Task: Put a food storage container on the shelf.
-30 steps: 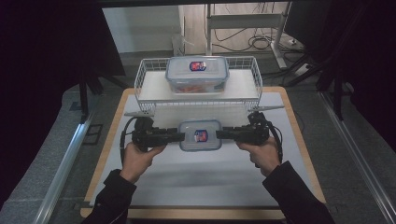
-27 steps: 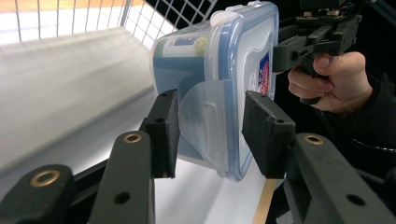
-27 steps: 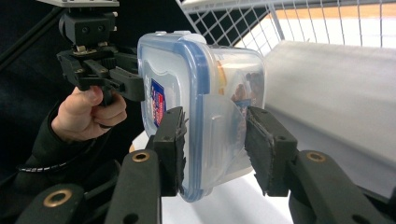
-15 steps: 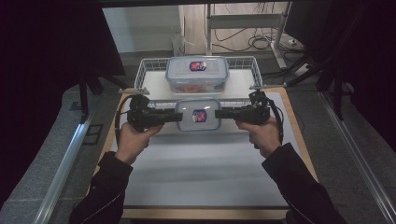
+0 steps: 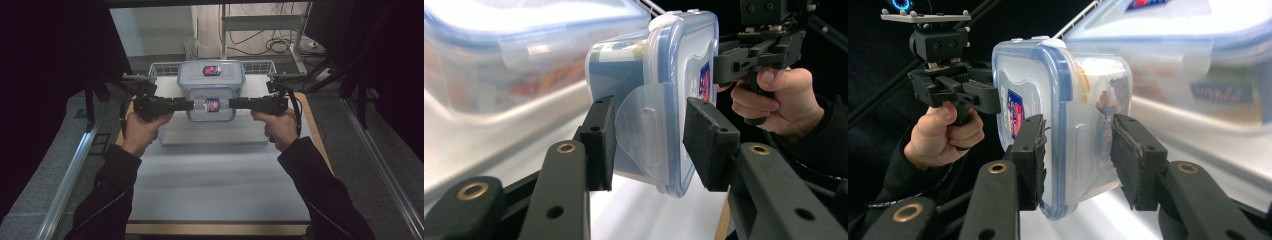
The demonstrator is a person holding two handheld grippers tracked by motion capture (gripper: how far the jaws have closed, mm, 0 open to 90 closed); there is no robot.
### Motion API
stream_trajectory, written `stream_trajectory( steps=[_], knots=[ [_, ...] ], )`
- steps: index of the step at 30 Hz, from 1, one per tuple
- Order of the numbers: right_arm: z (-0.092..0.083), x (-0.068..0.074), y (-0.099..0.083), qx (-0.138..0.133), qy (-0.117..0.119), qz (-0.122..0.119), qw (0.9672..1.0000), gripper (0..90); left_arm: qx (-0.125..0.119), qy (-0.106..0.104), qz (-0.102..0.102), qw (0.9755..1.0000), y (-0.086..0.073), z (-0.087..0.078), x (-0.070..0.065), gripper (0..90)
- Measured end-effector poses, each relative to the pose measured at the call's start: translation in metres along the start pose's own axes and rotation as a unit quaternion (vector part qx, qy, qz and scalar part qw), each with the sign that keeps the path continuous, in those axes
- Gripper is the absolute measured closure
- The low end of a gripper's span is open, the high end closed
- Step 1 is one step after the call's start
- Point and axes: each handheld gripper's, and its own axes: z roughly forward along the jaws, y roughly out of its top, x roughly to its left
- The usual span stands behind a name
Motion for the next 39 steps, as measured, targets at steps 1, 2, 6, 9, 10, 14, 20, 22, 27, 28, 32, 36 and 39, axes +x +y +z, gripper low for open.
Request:
stream_trajectory(
  steps=[1, 2, 6, 9, 10, 14, 20, 22, 27, 28, 32, 36, 39],
  knots=[
    [0.0, 0.0, 0.004, -0.003, 0.0, 0.001, 1.0, 58.2, -0.001, 0.0, -0.001, 1.0, 0.003, 0.0, 0.0, 57.5],
    [0.001, 0.0, 0.006, -0.004, 0.001, 0.0, 1.0, 58.2, -0.004, 0.0, -0.002, 1.0, 0.006, -0.001, 0.001, 57.5],
    [0.002, 0.0, 0.021, -0.009, 0.001, 0.004, 1.0, 58.0, -0.012, 0.004, -0.005, 0.9999, 0.019, -0.002, 0.004, 57.5],
    [0.003, -0.002, 0.033, -0.014, -0.001, 0.003, 0.9999, 58.0, -0.018, 0.004, -0.011, 0.9998, 0.029, -0.003, 0.009, 57.5],
    [0.004, -0.003, 0.038, -0.015, -0.002, 0.004, 0.9999, 58.0, -0.019, 0.004, -0.013, 0.9997, 0.032, -0.003, 0.01, 57.5],
    [0.006, -0.005, 0.051, -0.019, -0.004, 0.003, 0.9998, 58.0, -0.026, 0.001, -0.02, 0.9995, 0.044, -0.003, 0.017, 57.6],
    [0.009, -0.01, 0.068, -0.027, -0.005, 0.004, 0.9996, 58.0, -0.033, 0.001, -0.025, 0.9992, 0.06, -0.002, 0.025, 57.6],
    [0.01, -0.012, 0.072, -0.03, -0.003, 0.008, 0.9995, 58.0, -0.036, 0.002, -0.028, 0.999, 0.065, 0.0, 0.029, 57.6],
    [0.012, -0.019, 0.081, -0.036, -0.007, 0.019, 0.9991, 58.0, -0.036, 0.005, -0.037, 0.9986, 0.072, 0.006, 0.036, 57.2],
    [0.012, -0.021, 0.083, -0.037, -0.008, 0.021, 0.9991, 58.1, -0.037, 0.005, -0.035, 0.9987, 0.073, 0.006, 0.037, 57.2],
    [0.014, -0.027, 0.085, -0.04, -0.01, 0.026, 0.9988, 58.1, -0.041, 0.0, -0.047, 0.998, 0.074, 0.011, 0.043, 57.2],
    [0.013, -0.031, 0.086, -0.044, -0.008, 0.036, 0.9983, 58.1, -0.044, -0.001, -0.048, 0.9979, 0.075, 0.013, 0.045, 57.2],
    [0.013, -0.031, 0.087, -0.043, -0.009, 0.044, 0.9981, 58.1, -0.048, -0.002, -0.054, 0.9974, 0.076, 0.015, 0.046, 56.8]
  ],
)
